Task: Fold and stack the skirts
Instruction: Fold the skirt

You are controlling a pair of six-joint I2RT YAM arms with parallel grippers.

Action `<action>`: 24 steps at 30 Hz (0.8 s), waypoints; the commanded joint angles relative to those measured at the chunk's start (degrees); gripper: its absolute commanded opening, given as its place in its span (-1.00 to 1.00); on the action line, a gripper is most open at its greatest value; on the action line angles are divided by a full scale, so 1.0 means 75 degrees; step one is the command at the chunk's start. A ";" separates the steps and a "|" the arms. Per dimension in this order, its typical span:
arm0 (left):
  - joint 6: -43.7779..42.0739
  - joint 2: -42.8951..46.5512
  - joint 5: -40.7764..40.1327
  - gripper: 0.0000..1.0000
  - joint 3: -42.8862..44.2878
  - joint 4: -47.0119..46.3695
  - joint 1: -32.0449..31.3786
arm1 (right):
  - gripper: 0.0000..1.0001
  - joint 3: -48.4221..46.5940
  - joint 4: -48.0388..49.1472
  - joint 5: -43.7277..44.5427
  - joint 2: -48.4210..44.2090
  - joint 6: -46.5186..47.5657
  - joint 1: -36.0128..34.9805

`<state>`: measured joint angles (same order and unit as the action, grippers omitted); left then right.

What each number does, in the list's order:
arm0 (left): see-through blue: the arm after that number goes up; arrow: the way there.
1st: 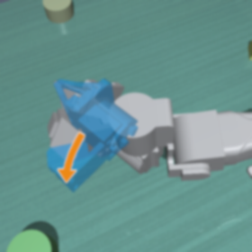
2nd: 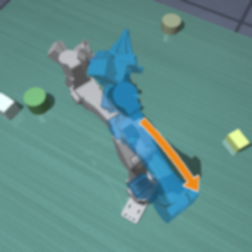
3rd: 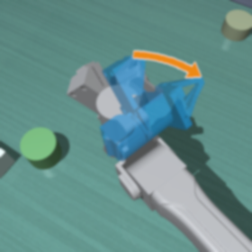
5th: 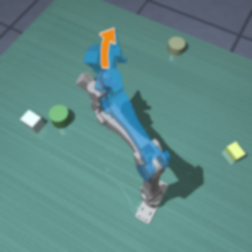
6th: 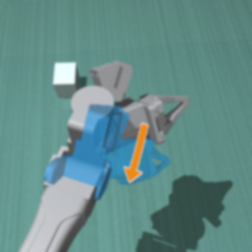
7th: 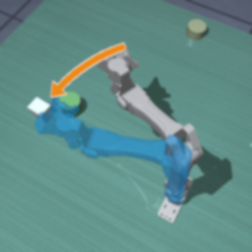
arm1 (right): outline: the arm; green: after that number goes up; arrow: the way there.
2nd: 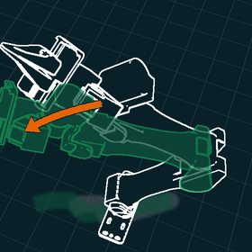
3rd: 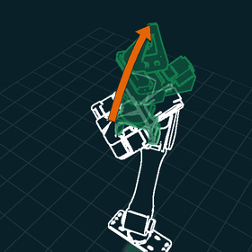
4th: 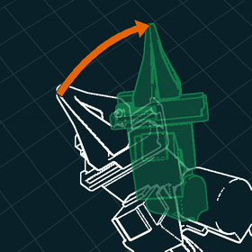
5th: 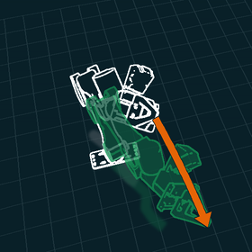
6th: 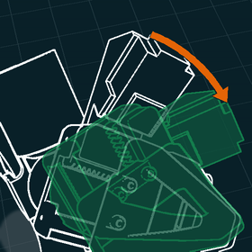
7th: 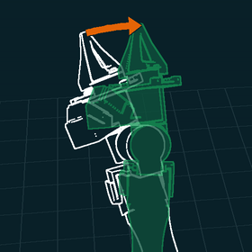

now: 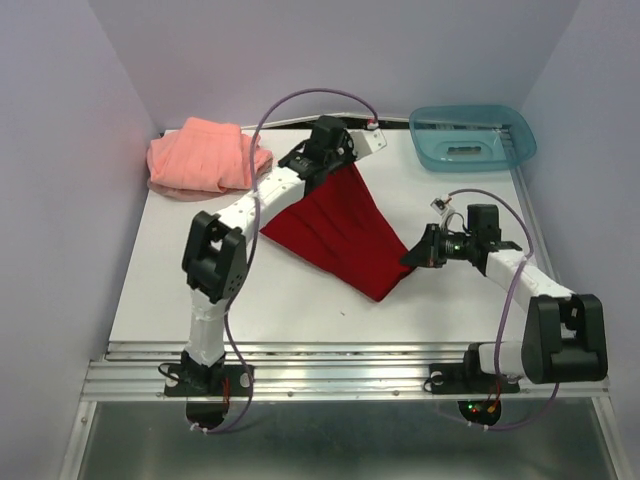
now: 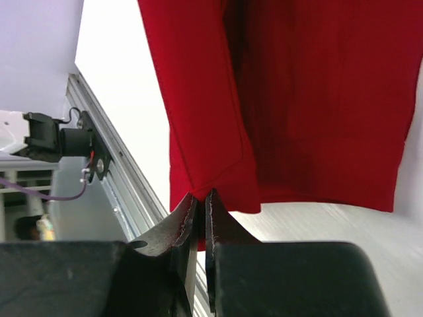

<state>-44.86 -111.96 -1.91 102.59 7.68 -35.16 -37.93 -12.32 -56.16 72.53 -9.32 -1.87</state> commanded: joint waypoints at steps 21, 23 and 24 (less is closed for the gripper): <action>0.2348 0.1822 -0.0449 0.85 -0.1629 0.0310 0.0316 | 0.28 -0.2231 0.0436 0.0456 0.2460 -0.0854 0.0612; 0.2594 0.2223 -0.0320 0.85 -0.2144 0.0568 0.0316 | 0.39 -0.2429 0.0202 0.0923 0.2120 -0.0995 0.0612; 0.2641 0.2388 -0.0180 0.84 -0.2344 0.0697 0.0316 | 0.40 -0.2547 0.0108 0.1146 0.1967 -0.1007 0.0612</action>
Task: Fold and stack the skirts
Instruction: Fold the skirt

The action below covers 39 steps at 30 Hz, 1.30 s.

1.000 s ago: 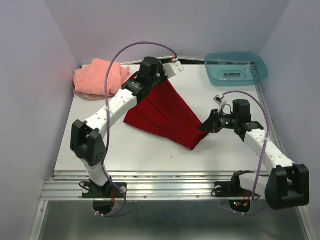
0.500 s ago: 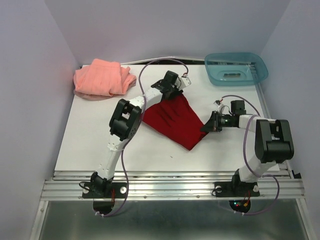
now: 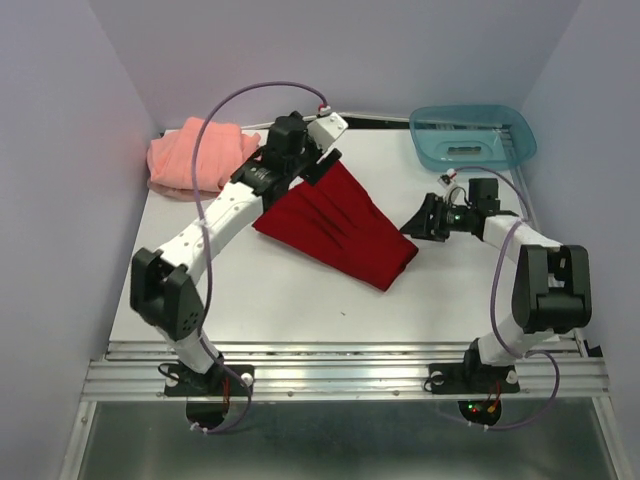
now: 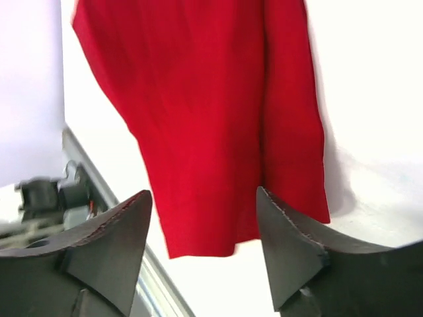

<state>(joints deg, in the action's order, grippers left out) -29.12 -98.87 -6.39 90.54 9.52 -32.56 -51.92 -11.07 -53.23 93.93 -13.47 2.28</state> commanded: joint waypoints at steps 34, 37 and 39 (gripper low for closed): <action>0.0240 -0.1036 0.2456 0.41 0.0046 0.1332 0.1493 | -0.62 0.1309 0.1780 0.0396 0.0344 -0.1941 -0.1194; 0.0413 -0.0088 0.2715 0.52 -0.0293 0.1391 0.1435 | -0.53 0.1345 0.1618 0.0558 -0.0136 -0.1849 -0.1195; 0.0531 0.0325 0.2704 0.53 -0.0400 0.1589 0.1061 | -0.41 0.1414 0.1500 0.0652 -0.0719 -0.1883 -0.1032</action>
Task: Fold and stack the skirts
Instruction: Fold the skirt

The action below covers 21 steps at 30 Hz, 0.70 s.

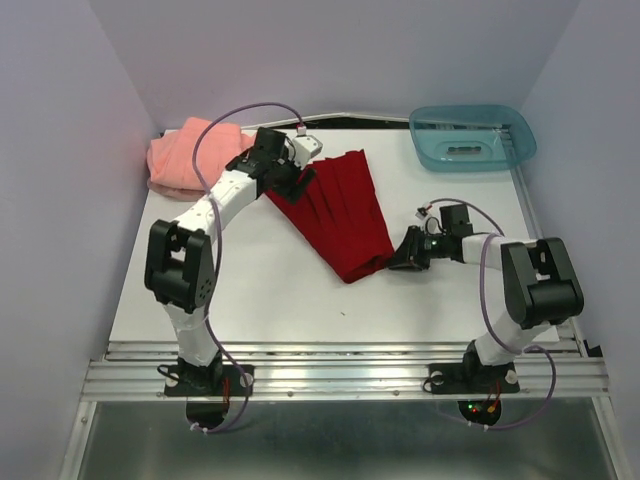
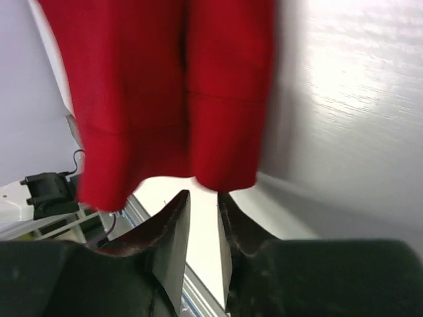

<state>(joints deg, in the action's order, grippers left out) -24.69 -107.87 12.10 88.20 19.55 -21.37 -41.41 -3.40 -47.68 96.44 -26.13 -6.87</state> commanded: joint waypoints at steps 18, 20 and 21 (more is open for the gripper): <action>-0.0328 0.1107 -0.2151 0.61 -0.0804 -0.0005 -0.4803 | -0.12 -0.1206 -0.0241 0.1132 0.0089 0.0649 0.0331; -0.0621 0.0838 -0.2374 0.64 -0.0710 -0.0063 -0.4955 | -0.12 -0.1124 0.0018 0.0933 0.0335 0.0590 0.0331; -0.0669 0.0732 -0.2491 0.64 -0.0687 -0.0087 -0.5002 | -0.12 -0.1112 0.0043 0.0897 0.0406 0.0555 0.0331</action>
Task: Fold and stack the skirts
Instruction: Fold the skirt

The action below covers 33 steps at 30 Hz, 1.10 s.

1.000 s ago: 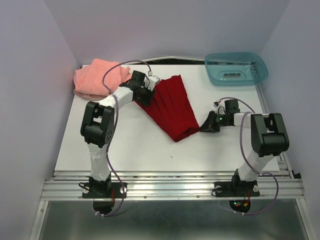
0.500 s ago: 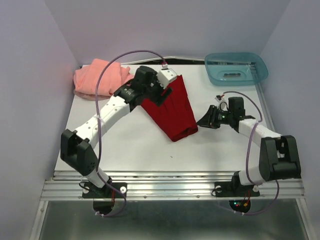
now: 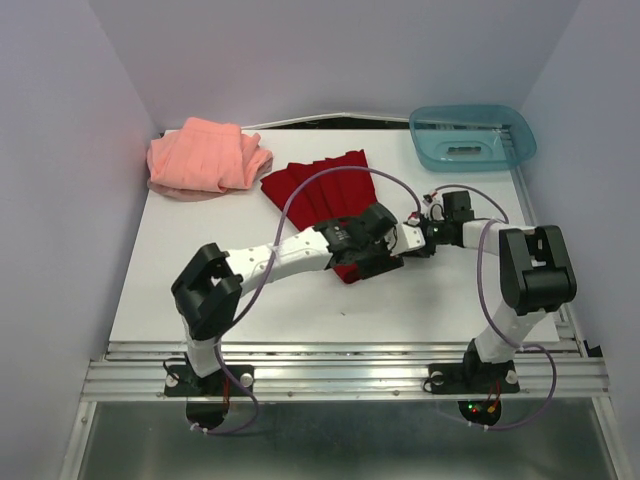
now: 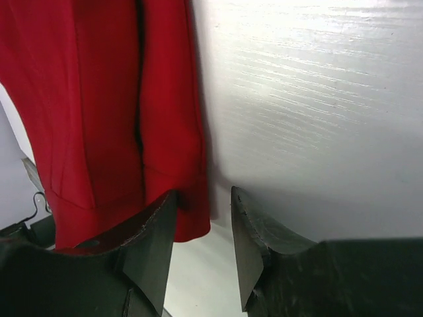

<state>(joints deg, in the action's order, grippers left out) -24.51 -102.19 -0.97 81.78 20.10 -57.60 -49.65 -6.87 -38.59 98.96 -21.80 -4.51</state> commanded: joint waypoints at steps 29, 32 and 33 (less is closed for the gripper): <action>-0.0611 -0.1198 -0.1710 -0.78 0.0873 -0.1754 0.0063 | -0.79 0.0737 0.1233 -0.1253 0.0236 -0.0409 0.0016; -0.0470 -0.1327 -0.1477 -0.89 0.0967 -0.1719 0.0063 | -0.83 0.0795 0.1291 -0.1312 0.0142 -0.0468 0.0016; -0.0435 -0.1351 -0.1360 -0.90 0.0979 -0.1730 0.0063 | -0.83 0.0807 0.1315 -0.1335 0.0130 -0.0503 0.0016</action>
<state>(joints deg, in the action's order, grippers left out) -29.32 -112.86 -13.47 85.93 9.58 -56.88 -44.69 1.32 -46.98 102.28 -25.34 -4.49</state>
